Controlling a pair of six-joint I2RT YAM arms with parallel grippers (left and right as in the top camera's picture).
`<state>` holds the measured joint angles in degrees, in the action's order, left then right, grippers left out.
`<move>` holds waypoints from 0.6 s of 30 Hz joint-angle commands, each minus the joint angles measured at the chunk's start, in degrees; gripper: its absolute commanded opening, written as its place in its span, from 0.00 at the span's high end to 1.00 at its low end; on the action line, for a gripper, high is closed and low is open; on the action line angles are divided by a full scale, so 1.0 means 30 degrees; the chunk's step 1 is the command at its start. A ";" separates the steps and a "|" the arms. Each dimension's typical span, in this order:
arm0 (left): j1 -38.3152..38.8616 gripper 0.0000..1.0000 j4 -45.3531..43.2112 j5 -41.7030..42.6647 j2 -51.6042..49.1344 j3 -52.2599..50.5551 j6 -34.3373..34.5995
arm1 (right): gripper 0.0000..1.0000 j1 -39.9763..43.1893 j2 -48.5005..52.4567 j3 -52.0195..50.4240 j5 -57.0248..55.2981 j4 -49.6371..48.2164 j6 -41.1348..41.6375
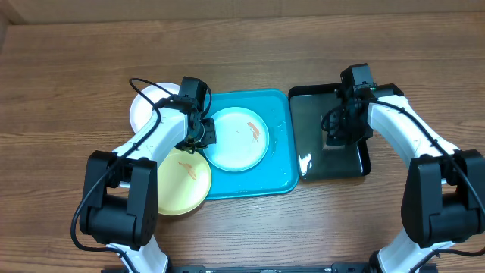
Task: Clean dirty plates on tray and stack at the side
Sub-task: 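Grasp the green sponge with the right gripper in the water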
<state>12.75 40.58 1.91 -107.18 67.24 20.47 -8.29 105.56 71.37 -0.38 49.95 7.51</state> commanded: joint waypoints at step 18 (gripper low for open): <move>0.0007 0.95 -0.0117 -0.0117 -0.0386 -0.0160 -0.0109 | 0.47 -0.0007 0.0022 -0.1297 0.1304 -0.2346 -0.0153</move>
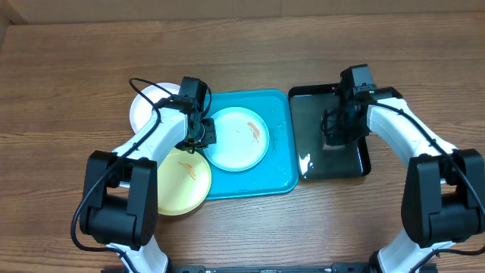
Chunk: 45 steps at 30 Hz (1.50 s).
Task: Clean dirty plates on tray and stack at the side
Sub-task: 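Grasp the green sponge with the right gripper in the water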
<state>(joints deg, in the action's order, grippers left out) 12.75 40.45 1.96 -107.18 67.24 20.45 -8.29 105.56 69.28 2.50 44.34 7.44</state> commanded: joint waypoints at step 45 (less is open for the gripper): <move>0.0007 0.96 -0.0153 -0.0124 -0.0386 -0.0160 -0.0095 | 0.96 0.0000 -0.0109 0.3133 0.0342 0.3410 -0.0124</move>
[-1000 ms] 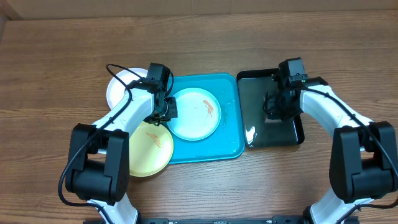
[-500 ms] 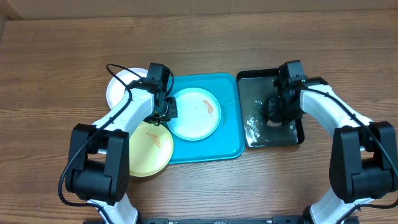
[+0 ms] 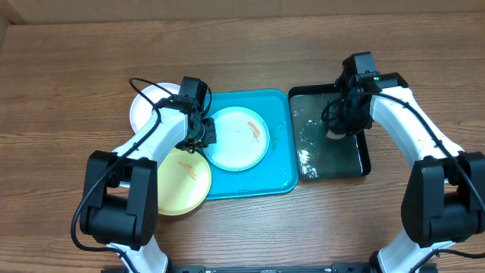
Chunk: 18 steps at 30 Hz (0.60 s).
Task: Clean dirty plates on tray and stack at the side
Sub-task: 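Grasp the green sponge with the right gripper in the water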
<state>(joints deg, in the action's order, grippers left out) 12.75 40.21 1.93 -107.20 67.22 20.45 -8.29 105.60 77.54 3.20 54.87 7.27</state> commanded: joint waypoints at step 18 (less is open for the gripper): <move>0.0007 0.96 -0.0146 0.2295 -0.0372 0.0415 -0.1253 | 0.96 -0.0160 -0.0117 0.0991 0.0962 0.1880 -0.0058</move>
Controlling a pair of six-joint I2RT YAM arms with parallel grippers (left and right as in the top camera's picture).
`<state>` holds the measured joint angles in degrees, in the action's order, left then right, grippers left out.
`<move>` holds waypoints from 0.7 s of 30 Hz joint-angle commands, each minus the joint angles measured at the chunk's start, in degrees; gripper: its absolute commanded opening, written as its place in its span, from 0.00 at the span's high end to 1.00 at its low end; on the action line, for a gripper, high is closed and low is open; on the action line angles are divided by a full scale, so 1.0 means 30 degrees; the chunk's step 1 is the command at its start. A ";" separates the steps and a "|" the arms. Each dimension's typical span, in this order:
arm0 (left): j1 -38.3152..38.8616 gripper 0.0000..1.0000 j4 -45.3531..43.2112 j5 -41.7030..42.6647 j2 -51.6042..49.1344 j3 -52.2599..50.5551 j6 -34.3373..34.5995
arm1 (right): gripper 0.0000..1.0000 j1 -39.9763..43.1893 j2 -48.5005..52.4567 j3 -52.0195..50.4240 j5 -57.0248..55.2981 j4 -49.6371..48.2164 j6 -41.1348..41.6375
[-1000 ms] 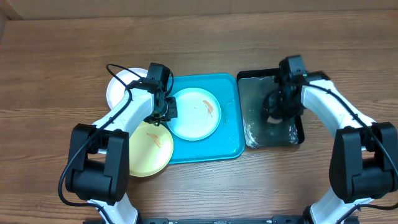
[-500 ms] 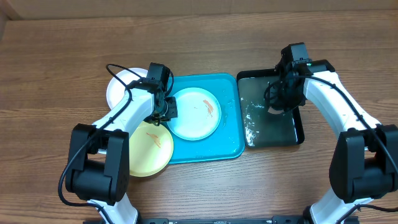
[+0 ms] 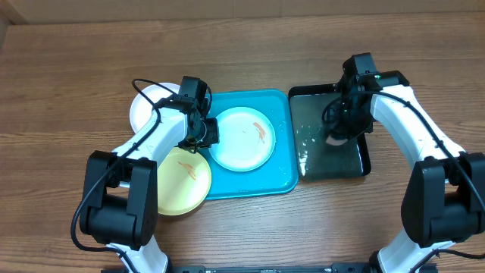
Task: Clean dirty plates on tray and stack at the side
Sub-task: 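Grasp the green sponge with the right gripper in the water, then lift the sponge and carry it with the right gripper over the white plate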
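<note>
A white plate [image 3: 241, 140] with an orange smear lies in the blue tray [image 3: 280, 178]. My left gripper [image 3: 206, 133] is at the plate's left rim and shut on it. A yellow plate [image 3: 180, 180], also smeared orange, rests on the table with its right edge against the tray's front left corner. Another white plate [image 3: 144, 108] lies behind the left arm, mostly covered by it. My right gripper [image 3: 339, 133] reaches down into the black tray of water [image 3: 326, 163] with a pale sponge [image 3: 336, 139] in its fingertips.
The blue tray and the black tray stand side by side at the table's middle, almost touching. Brown wood table [image 3: 68, 83] lies open to the left, the back and the front. Both arms' cables loop near the plates.
The white plate has shifted slightly to the right in the blue tray, still gripped at its rim. My right gripper has moved a little forward in the black tray, and the pale sponge now shows.
My left gripper stayed on the white plate's left rim throughout. My right gripper stood low in the black tray over calm water at the first two moments. Then it was slightly further back with the water rippling. Now it is low again with the sponge showing.
</note>
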<state>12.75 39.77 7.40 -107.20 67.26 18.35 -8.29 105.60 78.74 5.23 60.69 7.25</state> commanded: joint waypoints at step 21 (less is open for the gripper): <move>0.0007 0.93 -0.0044 0.0474 -0.0372 0.0401 -0.0539 | 0.96 -0.0634 -0.0204 0.2178 -0.0197 0.1435 0.0153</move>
<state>12.75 39.64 8.38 -107.20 67.26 17.80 -10.02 105.62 79.94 5.06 63.70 7.46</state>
